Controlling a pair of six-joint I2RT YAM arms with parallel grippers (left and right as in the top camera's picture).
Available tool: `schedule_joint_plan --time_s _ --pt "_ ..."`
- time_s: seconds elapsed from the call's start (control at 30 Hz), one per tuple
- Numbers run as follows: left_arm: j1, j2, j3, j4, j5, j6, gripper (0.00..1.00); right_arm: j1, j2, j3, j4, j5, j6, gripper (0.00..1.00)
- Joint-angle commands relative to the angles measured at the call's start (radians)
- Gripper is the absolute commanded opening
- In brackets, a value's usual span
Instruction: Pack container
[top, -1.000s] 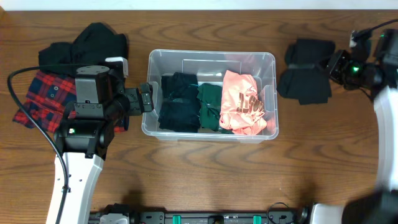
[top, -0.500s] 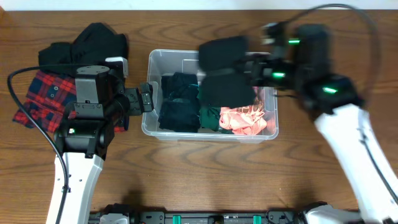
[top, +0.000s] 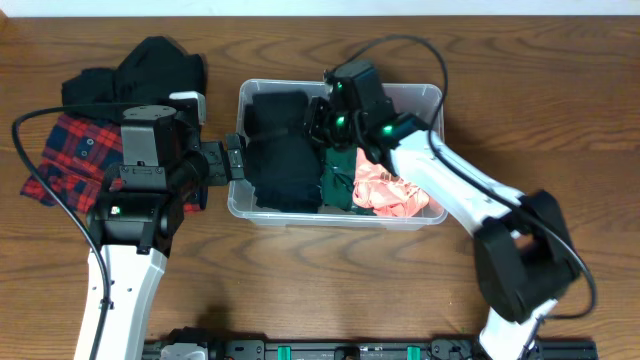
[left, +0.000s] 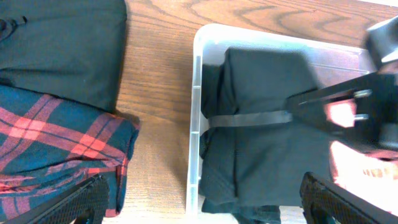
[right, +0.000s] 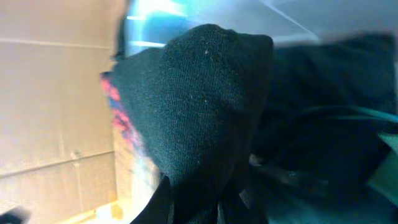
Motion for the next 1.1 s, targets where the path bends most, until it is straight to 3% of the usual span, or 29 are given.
schedule_joint_plan --time_s 0.0,0.17,0.4,0.7,0.9,1.07 --pt "0.005 0.0 0.012 -0.003 -0.011 0.009 0.98 0.009 0.066 0.005 -0.009 -0.026 0.061 0.01" --pt "0.005 0.0 0.012 -0.003 -0.011 0.009 0.98 0.004 0.107 0.005 -0.118 0.036 -0.098 0.24" --pt "0.005 0.0 0.012 -0.003 -0.011 0.009 0.98 -0.018 -0.019 0.008 -0.367 0.26 -0.346 0.41" --pt "0.005 0.0 0.012 -0.003 -0.011 0.009 0.98 -0.018 -0.292 0.008 -0.505 0.364 -0.561 0.59" --pt "0.005 0.0 0.012 -0.003 -0.011 0.009 0.98 -0.029 -0.417 0.008 -0.523 0.378 -0.589 0.65" --pt "0.005 0.0 0.012 -0.003 -0.011 0.009 0.98 -0.092 -0.531 0.008 -0.59 0.471 -0.695 0.68"
